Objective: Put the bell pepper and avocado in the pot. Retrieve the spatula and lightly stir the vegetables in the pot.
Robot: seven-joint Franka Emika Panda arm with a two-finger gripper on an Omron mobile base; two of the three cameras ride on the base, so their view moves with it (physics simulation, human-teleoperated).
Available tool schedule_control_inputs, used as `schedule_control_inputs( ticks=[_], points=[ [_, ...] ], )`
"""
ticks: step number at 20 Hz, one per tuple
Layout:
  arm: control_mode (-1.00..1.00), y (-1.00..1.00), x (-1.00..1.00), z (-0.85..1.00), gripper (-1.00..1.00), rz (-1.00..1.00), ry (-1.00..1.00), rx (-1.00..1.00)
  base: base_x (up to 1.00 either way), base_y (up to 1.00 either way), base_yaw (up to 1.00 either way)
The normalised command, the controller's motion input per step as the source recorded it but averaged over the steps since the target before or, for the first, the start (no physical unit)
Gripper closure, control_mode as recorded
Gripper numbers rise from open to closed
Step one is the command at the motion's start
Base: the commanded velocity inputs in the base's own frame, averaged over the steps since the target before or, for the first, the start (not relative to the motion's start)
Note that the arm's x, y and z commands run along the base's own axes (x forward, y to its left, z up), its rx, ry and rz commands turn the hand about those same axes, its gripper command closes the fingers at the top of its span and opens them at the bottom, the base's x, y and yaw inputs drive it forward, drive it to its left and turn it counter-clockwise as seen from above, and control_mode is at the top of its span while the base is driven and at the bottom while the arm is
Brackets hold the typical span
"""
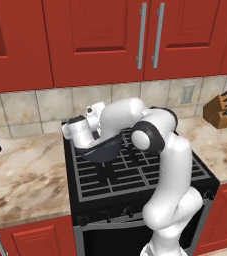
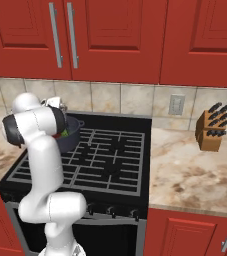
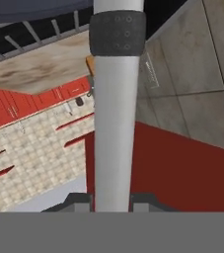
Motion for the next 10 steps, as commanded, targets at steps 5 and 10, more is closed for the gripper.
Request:
schedule_control_inputs(
  ticks=[5, 10],
  points=[
    [-1.0, 0.22, -0.43, 0.02, 1.0, 0.0, 0.0, 0.0, 0.0, 0.0, 0.0],
    [-1.0, 0.06, -0.08, 0.43, 1.0, 0.0, 0.0, 0.0, 0.0, 0.0, 0.0]
  ],
)
